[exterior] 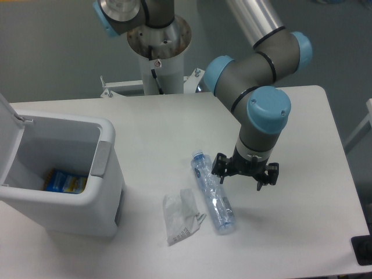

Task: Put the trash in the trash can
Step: 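Lower the gripper over the bottle and close it around the bottle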

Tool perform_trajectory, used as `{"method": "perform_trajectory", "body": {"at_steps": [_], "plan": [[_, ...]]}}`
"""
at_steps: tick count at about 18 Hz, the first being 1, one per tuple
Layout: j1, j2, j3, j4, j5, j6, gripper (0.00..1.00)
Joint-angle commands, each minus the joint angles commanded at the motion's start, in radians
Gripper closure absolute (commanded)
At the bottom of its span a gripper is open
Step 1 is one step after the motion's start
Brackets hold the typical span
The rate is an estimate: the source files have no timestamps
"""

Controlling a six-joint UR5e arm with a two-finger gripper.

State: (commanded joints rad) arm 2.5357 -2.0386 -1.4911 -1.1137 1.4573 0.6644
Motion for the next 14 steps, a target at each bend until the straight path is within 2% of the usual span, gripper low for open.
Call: {"method": "perform_trajectory", "body": {"at_steps": [2,7,10,14], "plan": [[-0.012,-0.021,0.018,0.006,0.0,-0.067,0.0],[-0.061,-0.097,0.071,0.086,0.008,-0.207,0.0],[-0.068,-0.117,0.063,0.118,0.02,-0.233,0.0],[-0.071,-0.13,0.055,0.121,0.046,-0.233,0.0]]}}
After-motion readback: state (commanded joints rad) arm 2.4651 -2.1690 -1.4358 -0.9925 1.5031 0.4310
